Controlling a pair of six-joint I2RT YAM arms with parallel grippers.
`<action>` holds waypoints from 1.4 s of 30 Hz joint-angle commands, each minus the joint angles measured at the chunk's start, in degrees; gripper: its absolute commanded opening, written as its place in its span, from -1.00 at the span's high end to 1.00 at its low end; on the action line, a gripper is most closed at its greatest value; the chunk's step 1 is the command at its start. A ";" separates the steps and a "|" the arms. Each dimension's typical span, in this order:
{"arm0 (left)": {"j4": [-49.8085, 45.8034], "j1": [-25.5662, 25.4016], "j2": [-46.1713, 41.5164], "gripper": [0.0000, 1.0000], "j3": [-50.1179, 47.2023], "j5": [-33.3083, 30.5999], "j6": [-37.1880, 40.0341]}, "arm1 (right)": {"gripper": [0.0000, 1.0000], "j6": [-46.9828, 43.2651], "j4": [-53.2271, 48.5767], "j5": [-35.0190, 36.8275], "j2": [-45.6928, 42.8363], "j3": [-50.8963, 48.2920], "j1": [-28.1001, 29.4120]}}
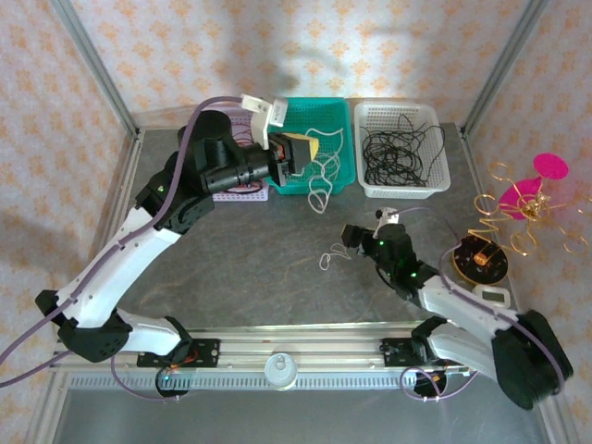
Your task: Untangle the cables
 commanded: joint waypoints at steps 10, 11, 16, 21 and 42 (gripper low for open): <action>0.07 0.19 -0.53 1.00 -7.54 4.85 2.99 | -0.46 -8.70 -10.99 -36.57 -3.44 19.34 -10.71; 0.10 0.17 -0.65 1.00 -7.89 4.95 2.96 | -0.46 -8.10 -10.15 -38.03 -2.41 20.66 -10.64; 1.63 0.19 -1.77 1.00 -10.09 4.59 2.59 | -0.38 -4.26 -5.23 -42.65 2.33 23.76 -10.16; 3.92 0.20 -2.72 1.00 -12.21 4.55 1.77 | -0.34 -4.90 -4.28 -41.62 4.46 24.33 -7.37; 2.67 0.20 0.48 1.00 -8.68 7.06 3.13 | -0.17 10.29 6.94 -18.75 18.35 28.43 -2.94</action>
